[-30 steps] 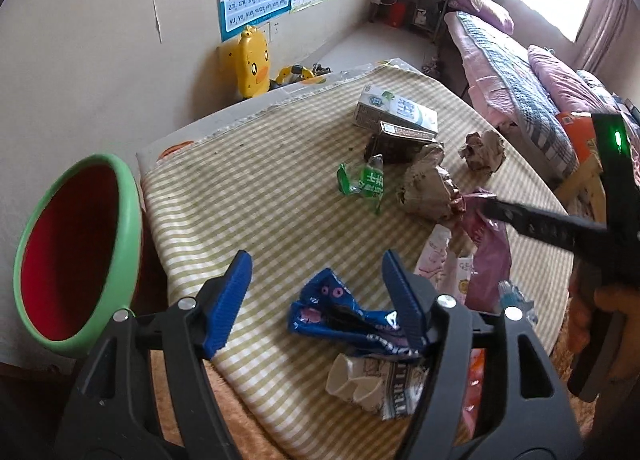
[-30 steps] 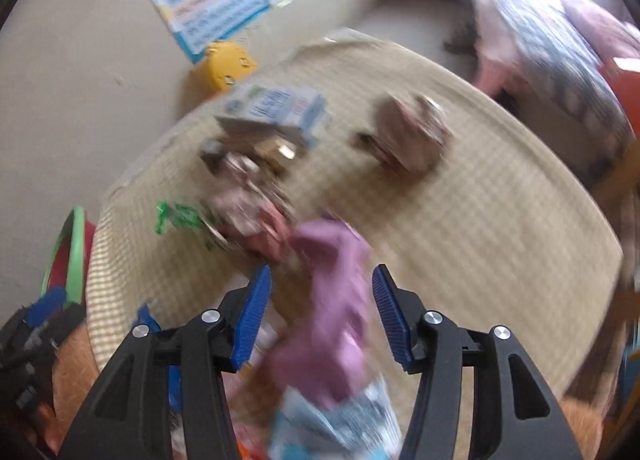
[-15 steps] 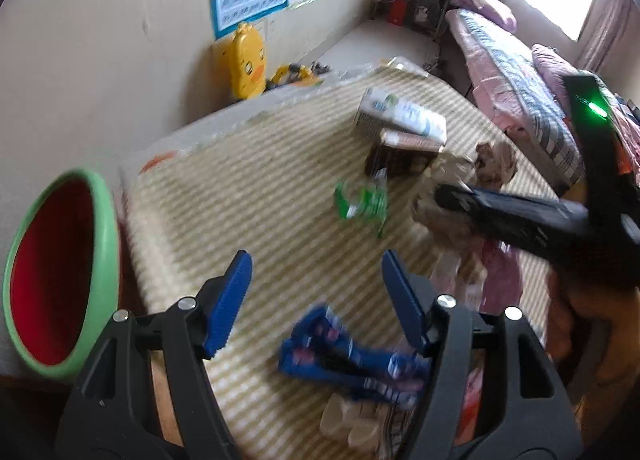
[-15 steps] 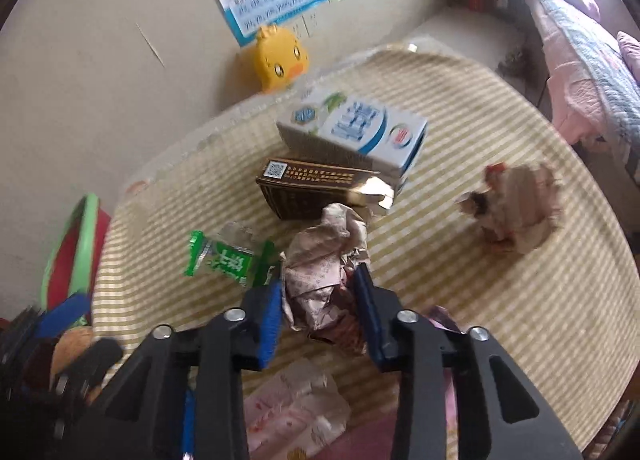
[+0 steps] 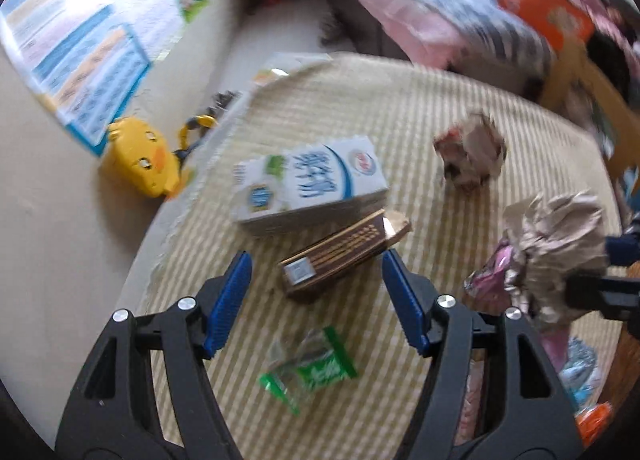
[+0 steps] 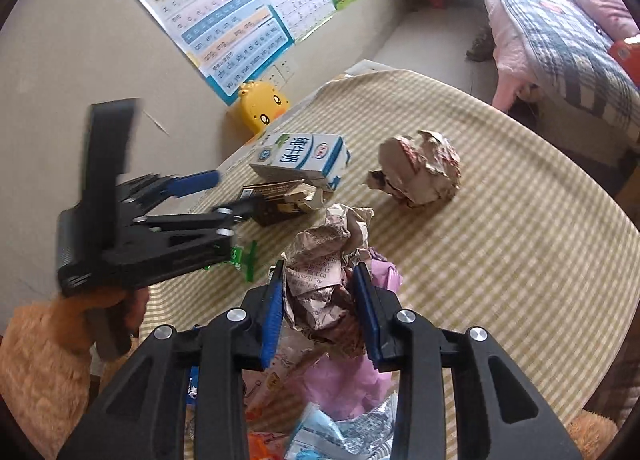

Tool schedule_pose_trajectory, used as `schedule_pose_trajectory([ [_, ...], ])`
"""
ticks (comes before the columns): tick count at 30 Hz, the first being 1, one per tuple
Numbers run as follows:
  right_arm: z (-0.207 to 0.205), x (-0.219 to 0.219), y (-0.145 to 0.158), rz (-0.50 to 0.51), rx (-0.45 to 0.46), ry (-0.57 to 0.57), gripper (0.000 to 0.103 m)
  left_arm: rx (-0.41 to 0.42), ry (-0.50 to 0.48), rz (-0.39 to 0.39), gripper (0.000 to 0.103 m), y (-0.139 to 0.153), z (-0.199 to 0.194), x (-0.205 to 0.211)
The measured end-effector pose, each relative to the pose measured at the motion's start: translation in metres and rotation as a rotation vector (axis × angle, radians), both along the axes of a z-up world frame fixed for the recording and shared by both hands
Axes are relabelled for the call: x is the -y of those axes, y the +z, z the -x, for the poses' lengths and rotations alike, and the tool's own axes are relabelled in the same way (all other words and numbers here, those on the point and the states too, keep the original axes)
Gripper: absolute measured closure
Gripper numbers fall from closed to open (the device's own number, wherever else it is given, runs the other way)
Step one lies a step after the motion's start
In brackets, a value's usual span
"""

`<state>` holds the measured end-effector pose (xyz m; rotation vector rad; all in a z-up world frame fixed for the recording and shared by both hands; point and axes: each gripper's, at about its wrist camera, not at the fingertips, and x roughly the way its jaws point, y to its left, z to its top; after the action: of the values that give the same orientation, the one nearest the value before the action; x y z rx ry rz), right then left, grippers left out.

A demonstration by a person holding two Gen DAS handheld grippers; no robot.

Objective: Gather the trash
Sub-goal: 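Grasp the brown chocolate box with the left tool while the right tool grasps crumpled paper, then carry the chocolate box and crumpled paper to the bucket and release both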

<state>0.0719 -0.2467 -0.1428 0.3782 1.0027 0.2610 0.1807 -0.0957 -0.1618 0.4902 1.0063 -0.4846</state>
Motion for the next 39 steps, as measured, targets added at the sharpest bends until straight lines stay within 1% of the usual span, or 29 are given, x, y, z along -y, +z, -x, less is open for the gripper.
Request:
schedule_pose_trajectory([
  [2, 0.002, 0.003, 0.000, -0.015, 0.001, -0.002, 0.070, -0.029, -0.033, -0.042, 0.038, -0.011, -0.004, 0.011],
  [5, 0.004, 0.007, -0.002, -0.027, -0.003, -0.001, 0.070, -0.023, -0.034, -0.094, 0.038, -0.021, -0.009, 0.017],
  [8, 0.007, 0.008, -0.001, -0.017, 0.002, 0.001, 0.070, -0.063, -0.009, -0.088, 0.040, -0.023, -0.015, 0.015],
  [11, 0.008, 0.007, -0.001, -0.014, 0.011, 0.001, 0.070, -0.058, 0.003, -0.132, 0.039, -0.031, -0.016, 0.015],
  [13, 0.008, 0.006, -0.001, -0.018, 0.010, 0.002, 0.070, -0.094, -0.006, -0.116, 0.040, -0.035, -0.017, 0.016],
  [15, 0.009, 0.005, 0.000, -0.015, 0.012, 0.004, 0.070, -0.101, -0.008, -0.112, 0.049, -0.037, -0.016, 0.016],
  [16, 0.009, 0.005, 0.000, -0.016, 0.012, 0.003, 0.070, -0.097, -0.008, -0.110, 0.051, -0.036, -0.014, 0.015],
  [18, 0.009, 0.005, 0.001, -0.014, 0.016, 0.002, 0.070, -0.103, 0.008, -0.079, 0.066, -0.032, -0.012, 0.011],
  [19, 0.010, 0.004, 0.002, -0.009, 0.020, 0.002, 0.070, -0.105, 0.017, -0.063, 0.071, -0.029, -0.011, 0.009],
  [20, 0.010, 0.004, 0.003, -0.006, 0.022, 0.002, 0.070, -0.105, 0.027, -0.040, 0.080, -0.024, -0.009, 0.007],
  [21, 0.011, 0.003, 0.004, -0.002, 0.026, 0.002, 0.070, -0.094, 0.045, -0.023, 0.083, -0.019, -0.007, 0.005],
  [22, 0.011, 0.002, 0.006, 0.002, 0.030, 0.002, 0.070, -0.080, 0.061, -0.008, 0.083, -0.014, -0.006, 0.003],
  [27, 0.018, -0.008, 0.024, 0.042, 0.071, 0.011, 0.070, -0.018, 0.177, 0.131, 0.083, 0.027, 0.021, -0.020],
  [29, 0.022, -0.013, 0.033, 0.050, 0.090, 0.016, 0.070, 0.016, 0.226, 0.160, 0.083, 0.043, 0.034, -0.030],
  [32, 0.029, -0.021, 0.048, 0.065, 0.124, 0.017, 0.070, 0.077, 0.295, 0.188, 0.083, 0.068, 0.060, -0.041],
  [34, 0.036, -0.028, 0.057, 0.070, 0.146, 0.018, 0.070, 0.137, 0.337, 0.195, 0.083, 0.087, 0.080, -0.049],
  [39, 0.046, -0.046, 0.075, 0.086, 0.177, 0.037, 0.070, 0.225, 0.385, 0.229, 0.083, 0.121, 0.117, -0.070],
])
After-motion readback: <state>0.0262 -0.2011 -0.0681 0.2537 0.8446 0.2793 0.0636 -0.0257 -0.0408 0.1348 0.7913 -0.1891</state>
